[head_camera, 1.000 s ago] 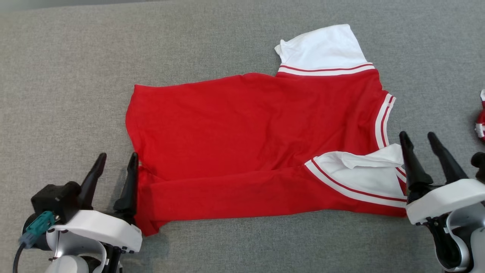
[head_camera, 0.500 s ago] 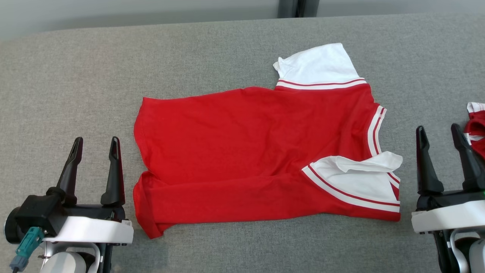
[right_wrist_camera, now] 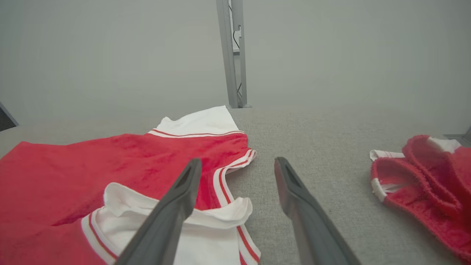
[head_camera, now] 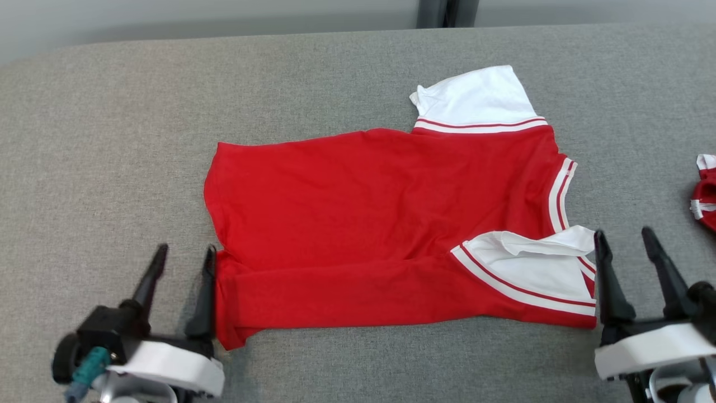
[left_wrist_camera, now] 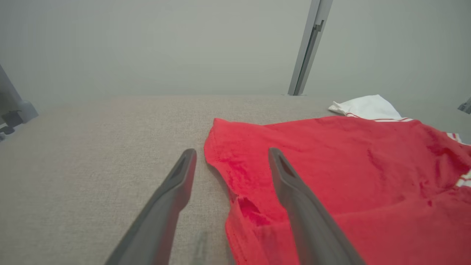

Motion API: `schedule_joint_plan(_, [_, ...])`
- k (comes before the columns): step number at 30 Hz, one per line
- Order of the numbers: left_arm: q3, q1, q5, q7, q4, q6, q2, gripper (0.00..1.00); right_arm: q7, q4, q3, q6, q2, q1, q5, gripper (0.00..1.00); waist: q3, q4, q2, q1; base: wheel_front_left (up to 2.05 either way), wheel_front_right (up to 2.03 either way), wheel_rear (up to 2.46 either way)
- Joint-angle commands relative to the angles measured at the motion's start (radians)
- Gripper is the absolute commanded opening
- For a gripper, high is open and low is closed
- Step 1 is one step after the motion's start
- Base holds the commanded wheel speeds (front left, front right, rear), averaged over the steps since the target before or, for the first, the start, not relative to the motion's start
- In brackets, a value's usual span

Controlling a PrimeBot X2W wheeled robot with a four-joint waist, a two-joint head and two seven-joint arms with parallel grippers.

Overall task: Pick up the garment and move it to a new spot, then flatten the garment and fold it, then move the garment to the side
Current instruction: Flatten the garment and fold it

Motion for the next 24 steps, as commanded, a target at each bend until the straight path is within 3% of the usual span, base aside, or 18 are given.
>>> schedule_joint_plan(1, [-0.007, 0.013, -0.004, 0.002, 0.008, -0.005, -0.003, 1.0, 0.003, 0.007, -0.001, 0.0, -0.002, 0.016, -0.005, 1.0, 0.003, 0.002, 0.0, 0.0, 0.0, 0.0, 0.0])
schedule_joint_plan(8, [-0.046, 0.081, -0.048, 0.02, 0.064, -0.019, -0.043, 1.0, 0.01, 0.098, 0.015, 0.0, 0.008, 0.07, 0.017, 1.0, 0.022, 0.011, 0.0, 0.0, 0.0, 0.0, 0.0])
schedule_joint_plan(19, [-0.075, 0.028, -0.109, 0.071, 0.171, -0.076, -0.072, 1.0, 0.014, 0.279, 0.039, 0.0, 0.012, -0.003, 0.039, 1.0, 0.057, 0.018, 0.0, 0.0, 0.0, 0.0, 0.0])
schedule_joint_plan(20, [-0.077, 0.018, -0.11, 0.076, 0.18, -0.082, -0.072, 0.84, 0.014, 0.291, 0.042, 0.0, 0.012, -0.01, 0.043, 0.73, 0.058, 0.017, 0.0, 0.0, 0.0, 0.0, 0.0])
schedule_joint_plan(21, [-0.08, 0.009, -0.116, 0.083, 0.19, -0.091, -0.072, 0.49, 0.013, 0.301, 0.047, 0.0, 0.013, -0.016, 0.052, 0.45, 0.06, 0.015, 0.0, 0.0, 0.0, 0.0, 0.0])
schedule_joint_plan(22, [-0.08, 0.003, -0.125, 0.088, 0.2, -0.098, -0.076, 0.08, 0.019, 0.311, 0.054, 0.0, 0.013, -0.02, 0.057, 0.32, 0.061, 0.013, 0.0, 0.0, 0.0, 0.0, 0.0])
schedule_joint_plan(23, [-0.08, -0.002, -0.131, 0.094, 0.209, -0.103, -0.077, 0.0, 0.016, 0.317, 0.056, 0.0, 0.013, -0.024, 0.061, 0.0, 0.062, 0.01, 0.0, 0.0, 0.0, 0.0, 0.0])
schedule_joint_plan(24, [-0.081, -0.008, -0.138, 0.098, 0.217, -0.111, -0.078, 0.0, 0.01, 0.321, 0.056, 0.0, 0.013, -0.028, 0.067, 0.0, 0.062, 0.007, 0.0, 0.0, 0.0, 0.0, 0.0])
